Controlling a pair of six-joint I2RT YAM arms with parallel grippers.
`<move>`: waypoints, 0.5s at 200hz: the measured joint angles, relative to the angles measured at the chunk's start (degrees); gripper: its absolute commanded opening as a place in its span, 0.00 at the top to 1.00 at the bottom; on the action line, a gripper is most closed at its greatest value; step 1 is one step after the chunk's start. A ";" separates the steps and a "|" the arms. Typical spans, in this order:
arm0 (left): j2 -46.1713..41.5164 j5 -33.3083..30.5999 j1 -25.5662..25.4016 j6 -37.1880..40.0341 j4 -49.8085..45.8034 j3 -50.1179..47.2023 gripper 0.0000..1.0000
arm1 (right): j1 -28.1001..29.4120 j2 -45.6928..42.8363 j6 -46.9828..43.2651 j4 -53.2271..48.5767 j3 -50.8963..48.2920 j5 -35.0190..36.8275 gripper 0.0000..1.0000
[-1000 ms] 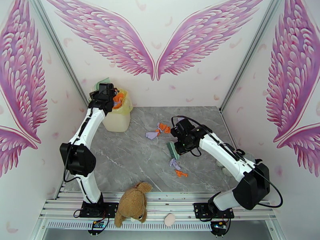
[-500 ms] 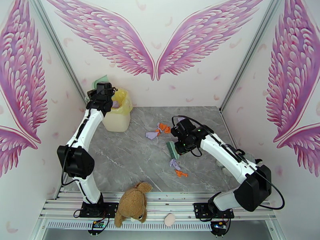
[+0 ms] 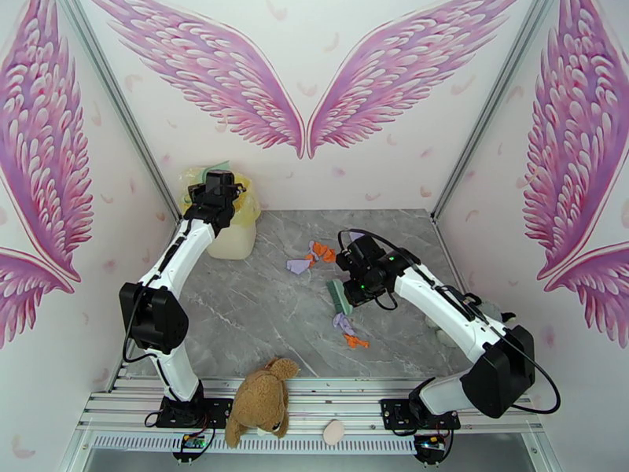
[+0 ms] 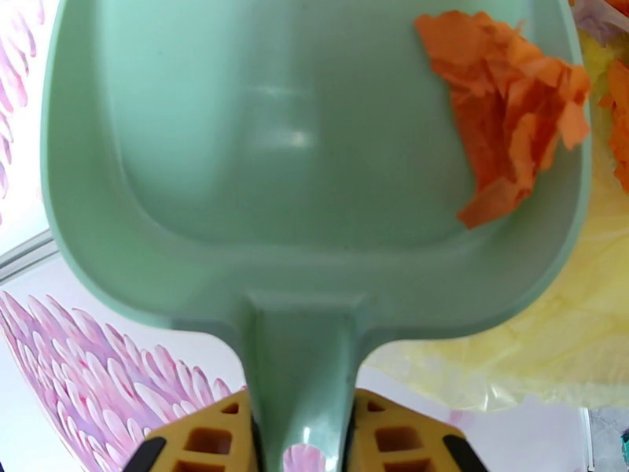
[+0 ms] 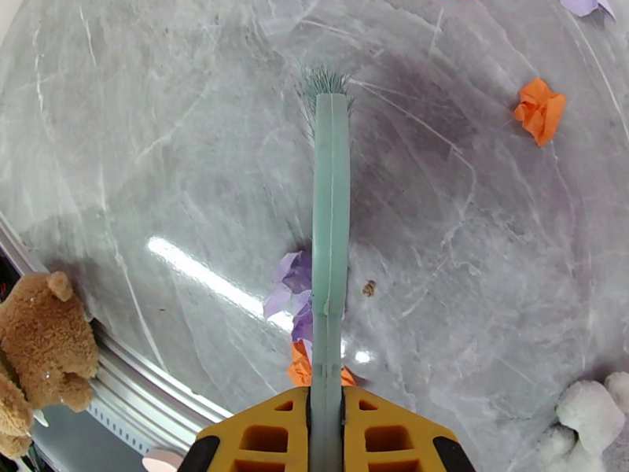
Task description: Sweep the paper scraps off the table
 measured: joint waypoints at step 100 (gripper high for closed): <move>-0.72 -1.92 -1.16 11.17 12.96 -6.56 1.00 | 0.00 -0.98 0.00 0.90 -0.44 -1.36 1.00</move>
